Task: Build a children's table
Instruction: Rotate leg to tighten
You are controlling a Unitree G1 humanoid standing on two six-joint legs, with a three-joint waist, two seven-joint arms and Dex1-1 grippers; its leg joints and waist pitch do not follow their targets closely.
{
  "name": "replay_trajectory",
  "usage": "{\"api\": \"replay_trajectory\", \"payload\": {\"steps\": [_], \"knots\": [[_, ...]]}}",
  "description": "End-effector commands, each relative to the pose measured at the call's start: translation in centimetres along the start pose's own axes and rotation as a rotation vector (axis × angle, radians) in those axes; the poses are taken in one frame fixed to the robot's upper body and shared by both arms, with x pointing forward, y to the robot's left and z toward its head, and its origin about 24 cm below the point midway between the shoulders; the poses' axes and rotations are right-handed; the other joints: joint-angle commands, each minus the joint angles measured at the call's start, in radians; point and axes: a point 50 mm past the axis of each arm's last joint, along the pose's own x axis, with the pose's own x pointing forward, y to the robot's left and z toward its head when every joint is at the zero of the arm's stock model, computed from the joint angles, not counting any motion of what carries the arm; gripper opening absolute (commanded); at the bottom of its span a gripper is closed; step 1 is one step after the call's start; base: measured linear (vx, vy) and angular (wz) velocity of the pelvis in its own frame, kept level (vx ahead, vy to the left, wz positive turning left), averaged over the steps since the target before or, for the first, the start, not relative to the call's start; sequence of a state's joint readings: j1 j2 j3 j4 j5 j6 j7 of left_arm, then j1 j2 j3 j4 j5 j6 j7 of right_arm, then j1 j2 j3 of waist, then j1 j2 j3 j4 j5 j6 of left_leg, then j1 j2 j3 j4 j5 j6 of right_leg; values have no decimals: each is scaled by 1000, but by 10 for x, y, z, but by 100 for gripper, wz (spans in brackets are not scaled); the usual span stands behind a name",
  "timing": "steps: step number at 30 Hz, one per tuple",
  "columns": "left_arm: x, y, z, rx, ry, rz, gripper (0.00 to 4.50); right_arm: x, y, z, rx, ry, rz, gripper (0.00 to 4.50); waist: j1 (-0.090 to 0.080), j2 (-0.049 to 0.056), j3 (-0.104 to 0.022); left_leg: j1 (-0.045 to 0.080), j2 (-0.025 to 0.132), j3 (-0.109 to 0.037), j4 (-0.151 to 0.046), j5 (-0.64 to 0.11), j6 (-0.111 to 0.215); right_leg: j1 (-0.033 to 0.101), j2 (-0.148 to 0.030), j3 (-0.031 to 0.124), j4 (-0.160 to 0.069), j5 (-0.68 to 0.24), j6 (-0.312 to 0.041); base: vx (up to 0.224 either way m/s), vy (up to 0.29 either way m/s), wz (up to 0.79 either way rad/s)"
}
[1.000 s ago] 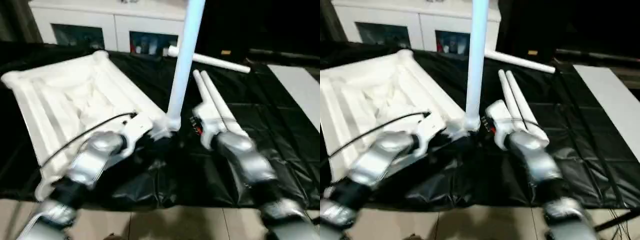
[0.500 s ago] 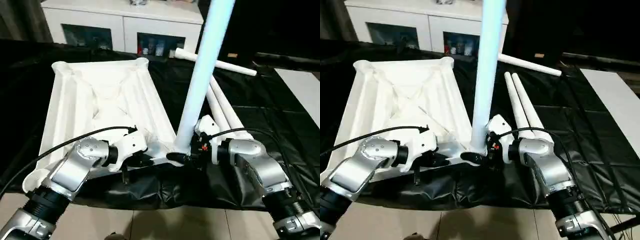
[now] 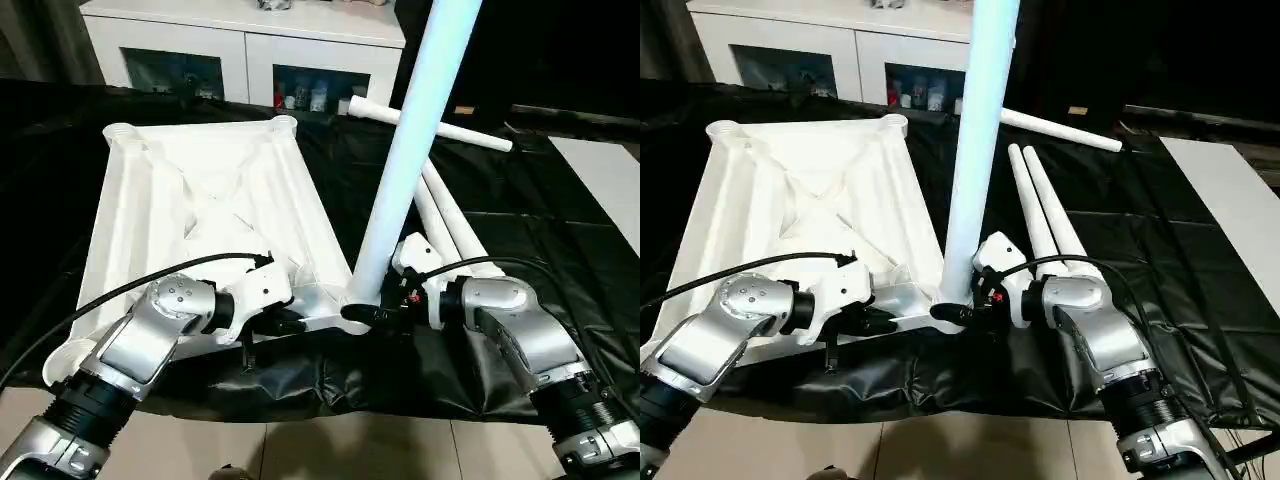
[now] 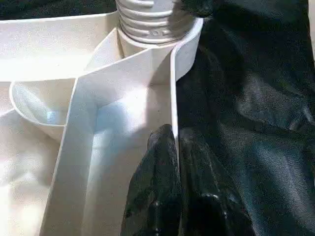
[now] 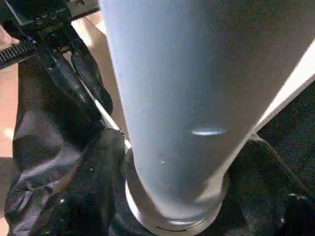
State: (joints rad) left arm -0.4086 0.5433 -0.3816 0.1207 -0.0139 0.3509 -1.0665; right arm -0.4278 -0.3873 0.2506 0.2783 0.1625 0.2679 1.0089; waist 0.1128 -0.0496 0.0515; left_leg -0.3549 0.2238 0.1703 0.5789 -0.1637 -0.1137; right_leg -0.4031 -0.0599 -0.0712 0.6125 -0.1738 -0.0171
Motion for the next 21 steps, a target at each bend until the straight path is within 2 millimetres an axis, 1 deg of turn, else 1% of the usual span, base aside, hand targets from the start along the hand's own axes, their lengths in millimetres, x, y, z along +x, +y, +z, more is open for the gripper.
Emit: {"api": "replay_trajectory", "payload": {"steps": [1,4,5,13,15,16,17,18,19,20,21], "knots": [[-1,1,6,44,3,6,0,1,3,-7,-2,40,34,291,-4,7,-60,7,8,3,-66,-257,11,45,-66,47,-77,-298,-142,0,0,0],[-1,1,5,45,10,5,0,1,4,-9,-12,51,43,276,-4,7,-60,7,7,2,-66,-258,12,45,-66,47,-78,-305,-138,0,0,0],[-1,1,5,45,10,5,0,1,4,-9,-12,51,43,261,-5,7,-60,8,8,2,-66,-261,12,45,-66,47,-78,-306,-138,0,0,0],[-2,-1,3,40,22,1,0,1,6,-13,-14,68,48,256,-5,6,-62,6,7,2,-65,-249,13,47,-65,47,-75,-278,-145,0,0,0],[-2,0,3,36,23,9,0,1,5,-14,2,63,28,256,-5,7,-61,8,7,3,-65,-258,12,46,-65,47,-76,-287,-145,0,0,0],[-2,3,3,29,26,36,0,4,2,-15,27,55,-19,256,-6,7,-61,7,7,3,-66,-254,10,46,-65,48,-75,-287,-145,0,0,0],[-1,6,3,13,25,66,0,7,-2,-16,55,47,-73,256,-7,8,-59,8,7,2,-67,-266,9,44,-65,47,-78,-302,-144,0,0,0],[-1,6,3,13,25,66,0,7,-2,-16,55,47,-73,255,-9,7,-58,8,6,2,-67,-274,6,44,-64,46,-79,-315,-142,0,0,0],[0,8,3,1,24,86,0,9,-5,-17,73,42,-109,255,-10,8,-57,10,6,2,-68,-288,2,42,-65,46,-81,-336,-140,0,0,0],[0,8,3,1,24,86,0,9,-5,-17,73,42,-109,254,-13,7,-55,12,3,1,-68,-315,-2,40,-65,44,-88,-388,-127,0,0,0],[4,24,9,-80,2,241,0,24,-11,-16,183,-15,-261,254,-20,7,-53,15,2,2,-67,-336,-4,35,-66,44,-94,-437,-115,0,0,0]]}}
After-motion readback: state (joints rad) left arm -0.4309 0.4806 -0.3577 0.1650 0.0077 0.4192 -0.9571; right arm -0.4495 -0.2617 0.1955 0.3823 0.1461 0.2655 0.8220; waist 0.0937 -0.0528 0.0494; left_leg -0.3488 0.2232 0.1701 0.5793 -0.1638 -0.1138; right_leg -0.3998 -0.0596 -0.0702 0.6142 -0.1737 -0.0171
